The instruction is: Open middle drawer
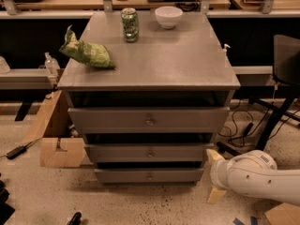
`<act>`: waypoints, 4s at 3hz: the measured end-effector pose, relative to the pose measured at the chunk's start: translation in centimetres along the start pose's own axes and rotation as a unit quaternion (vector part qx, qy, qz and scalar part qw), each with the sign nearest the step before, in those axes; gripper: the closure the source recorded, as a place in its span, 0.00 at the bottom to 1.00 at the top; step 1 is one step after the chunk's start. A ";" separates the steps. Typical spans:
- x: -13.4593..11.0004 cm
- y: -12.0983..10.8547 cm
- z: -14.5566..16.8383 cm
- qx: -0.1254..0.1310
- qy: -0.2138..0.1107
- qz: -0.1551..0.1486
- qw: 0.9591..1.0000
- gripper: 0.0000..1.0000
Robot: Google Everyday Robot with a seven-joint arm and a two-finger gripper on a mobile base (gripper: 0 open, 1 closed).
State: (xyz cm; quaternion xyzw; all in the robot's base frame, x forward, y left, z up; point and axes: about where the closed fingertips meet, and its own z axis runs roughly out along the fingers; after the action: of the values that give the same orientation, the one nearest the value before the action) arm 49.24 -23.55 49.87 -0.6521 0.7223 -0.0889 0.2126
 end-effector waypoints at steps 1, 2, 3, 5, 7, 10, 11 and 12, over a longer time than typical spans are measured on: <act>0.2 -1.4 0.9 -0.005 0.025 -0.021 0.999 0.00; -1.0 -3.4 3.5 -0.012 0.054 -0.053 0.997 0.00; -3.3 -4.7 7.5 -0.013 0.072 -0.098 0.992 0.00; -5.4 -4.5 11.4 -0.011 0.077 -0.122 0.990 0.00; -5.3 -6.6 14.6 -0.010 0.071 -0.110 0.991 0.40; -5.1 -7.7 14.3 -0.010 0.071 -0.105 0.992 1.00; -5.1 -7.7 14.2 -0.010 0.071 -0.105 0.992 1.00; -5.2 -7.8 14.1 -0.010 0.071 -0.105 0.992 1.00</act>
Offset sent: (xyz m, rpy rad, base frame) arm 0.0669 0.0581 -0.0675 -0.2957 -0.0055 0.1446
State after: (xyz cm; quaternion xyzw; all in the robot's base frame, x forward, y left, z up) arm 62.56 -17.43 41.39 -0.7187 0.6638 -0.1492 0.1435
